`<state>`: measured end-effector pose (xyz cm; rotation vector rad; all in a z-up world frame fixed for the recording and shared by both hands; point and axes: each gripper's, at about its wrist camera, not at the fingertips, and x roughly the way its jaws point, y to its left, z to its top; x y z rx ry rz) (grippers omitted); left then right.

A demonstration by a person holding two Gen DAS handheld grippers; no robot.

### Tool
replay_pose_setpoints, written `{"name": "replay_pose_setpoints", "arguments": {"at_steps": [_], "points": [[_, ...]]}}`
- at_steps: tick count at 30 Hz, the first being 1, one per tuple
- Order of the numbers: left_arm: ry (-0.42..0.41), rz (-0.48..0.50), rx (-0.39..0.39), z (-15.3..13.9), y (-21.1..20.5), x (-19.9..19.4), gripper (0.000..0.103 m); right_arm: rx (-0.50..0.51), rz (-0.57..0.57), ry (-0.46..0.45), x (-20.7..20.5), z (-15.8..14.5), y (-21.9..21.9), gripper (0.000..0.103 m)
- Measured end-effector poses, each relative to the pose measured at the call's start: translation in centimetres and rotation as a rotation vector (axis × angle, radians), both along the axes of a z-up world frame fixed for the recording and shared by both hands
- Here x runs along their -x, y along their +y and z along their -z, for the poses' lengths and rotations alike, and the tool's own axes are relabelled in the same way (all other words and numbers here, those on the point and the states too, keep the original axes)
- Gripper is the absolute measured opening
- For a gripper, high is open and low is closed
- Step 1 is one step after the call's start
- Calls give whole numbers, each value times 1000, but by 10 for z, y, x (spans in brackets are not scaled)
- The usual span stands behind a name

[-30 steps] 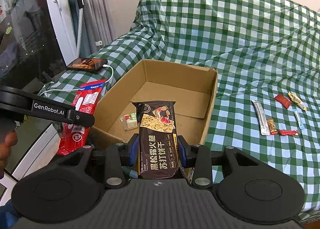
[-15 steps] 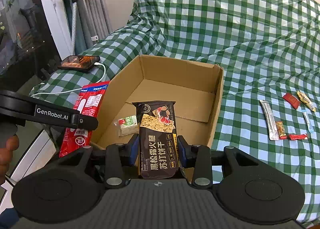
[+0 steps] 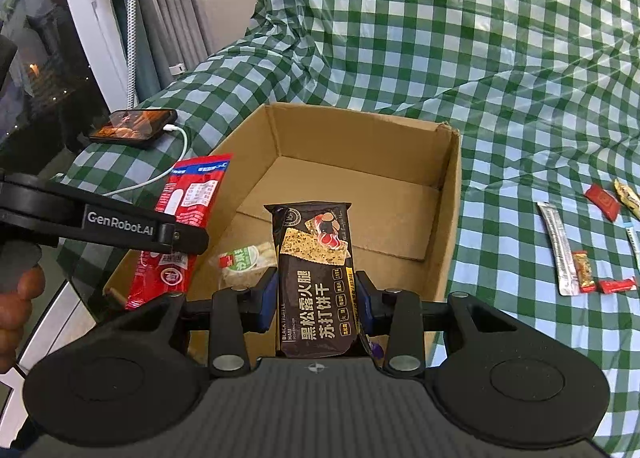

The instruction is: Organize snacks

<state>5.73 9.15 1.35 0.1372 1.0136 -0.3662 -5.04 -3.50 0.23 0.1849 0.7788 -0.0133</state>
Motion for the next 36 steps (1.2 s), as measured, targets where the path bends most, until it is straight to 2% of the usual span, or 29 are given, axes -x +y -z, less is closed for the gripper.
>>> {"name": "replay_pose_setpoints", "arguments": {"at_steps": [15,16,18,19,20,21,22,28,36], "points": [[41,3,-77,37,-16,-37,52,0,20,49,-44,34,-14,41],[44,8,-81,39,-18,-39,54,-3,23,54,-46,37,-15,41],[41,28,-84,41,-20,-41,74,-13,27,59,-49,41,-17,43],[38,33,-89,41,-21,-41,98,-24,29,56,-50,42,-19,46],[20,18,-95,39,-21,-41,103,-34,38,47,-51,43,-20,60],[-6,3,-95,38,-20,-39,103,-41,53,42,-51,42,-22,76],[-21,1,-102,36,-19,-38,103,-41,70,38,-50,41,-23,81],[12,7,-142,38,-15,-30,103,-27,95,41,-36,35,-23,87],[13,-7,-162,21,-2,2,103,-59,111,35,-3,14,-12,91]]}}
